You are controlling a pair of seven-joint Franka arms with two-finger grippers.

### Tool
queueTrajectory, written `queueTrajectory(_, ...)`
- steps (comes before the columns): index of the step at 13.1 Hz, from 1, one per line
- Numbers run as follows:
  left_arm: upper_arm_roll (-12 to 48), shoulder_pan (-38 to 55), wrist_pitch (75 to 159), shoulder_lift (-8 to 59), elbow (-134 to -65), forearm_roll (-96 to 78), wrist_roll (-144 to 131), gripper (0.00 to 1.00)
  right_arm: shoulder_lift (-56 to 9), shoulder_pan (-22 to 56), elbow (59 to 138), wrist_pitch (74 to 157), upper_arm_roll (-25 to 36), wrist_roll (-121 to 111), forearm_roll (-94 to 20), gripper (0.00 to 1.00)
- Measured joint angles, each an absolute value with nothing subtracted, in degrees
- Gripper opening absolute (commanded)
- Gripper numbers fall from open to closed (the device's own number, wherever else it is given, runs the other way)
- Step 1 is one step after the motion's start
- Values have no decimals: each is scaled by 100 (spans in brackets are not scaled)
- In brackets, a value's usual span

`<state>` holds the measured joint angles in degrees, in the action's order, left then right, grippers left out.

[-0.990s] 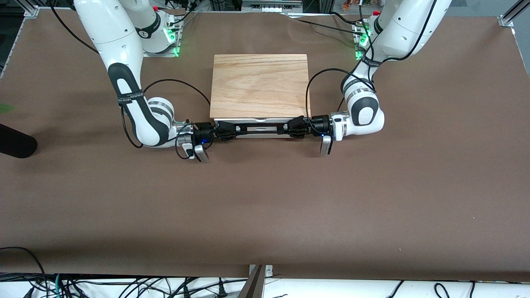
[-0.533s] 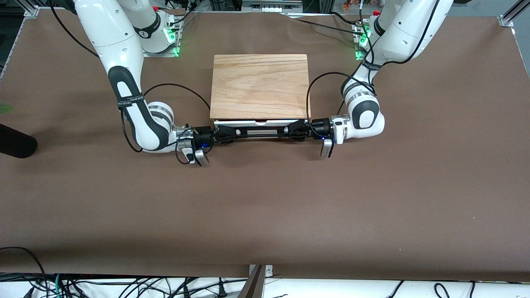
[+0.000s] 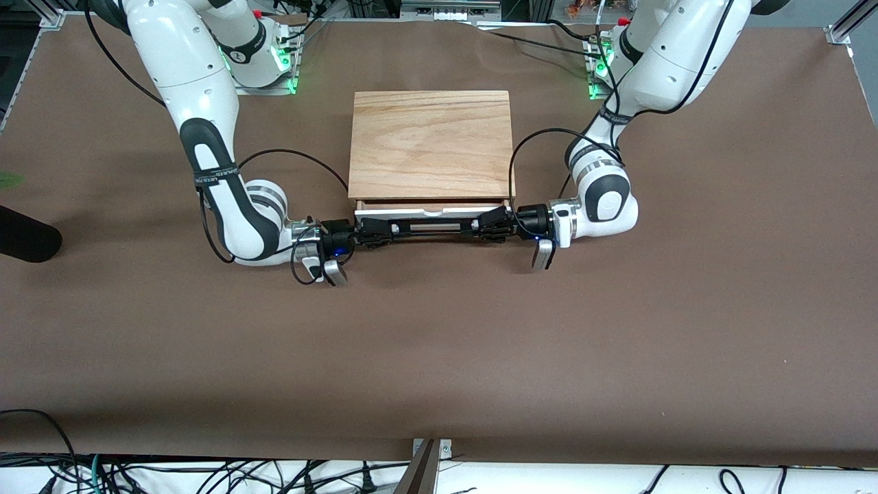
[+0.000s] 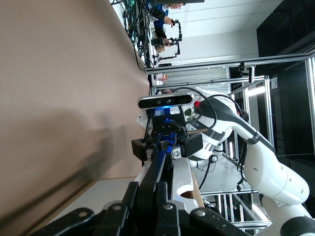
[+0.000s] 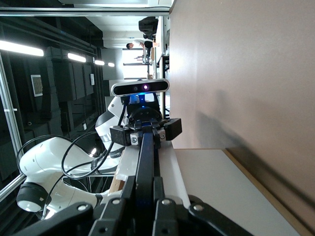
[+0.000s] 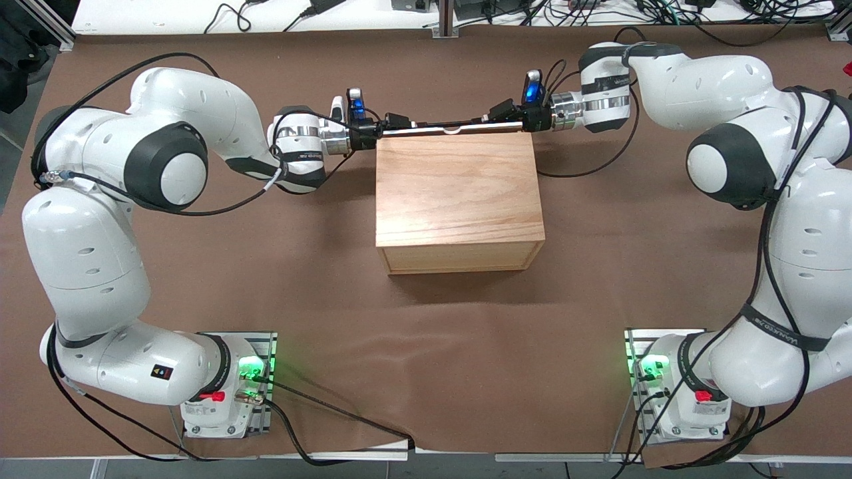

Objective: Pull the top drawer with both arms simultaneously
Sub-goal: 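Pull the handle outward with both grippers, sliding the drawer open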

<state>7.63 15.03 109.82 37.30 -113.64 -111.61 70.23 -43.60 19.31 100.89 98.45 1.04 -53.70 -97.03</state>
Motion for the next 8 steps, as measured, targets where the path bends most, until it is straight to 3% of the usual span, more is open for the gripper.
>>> queueTrajectory(8, 701, 1483, 10961, 3964, -10993, -11161, 6800, 0, -4630, 1882, 9578, 9867, 104, -5160, -9624, 6)
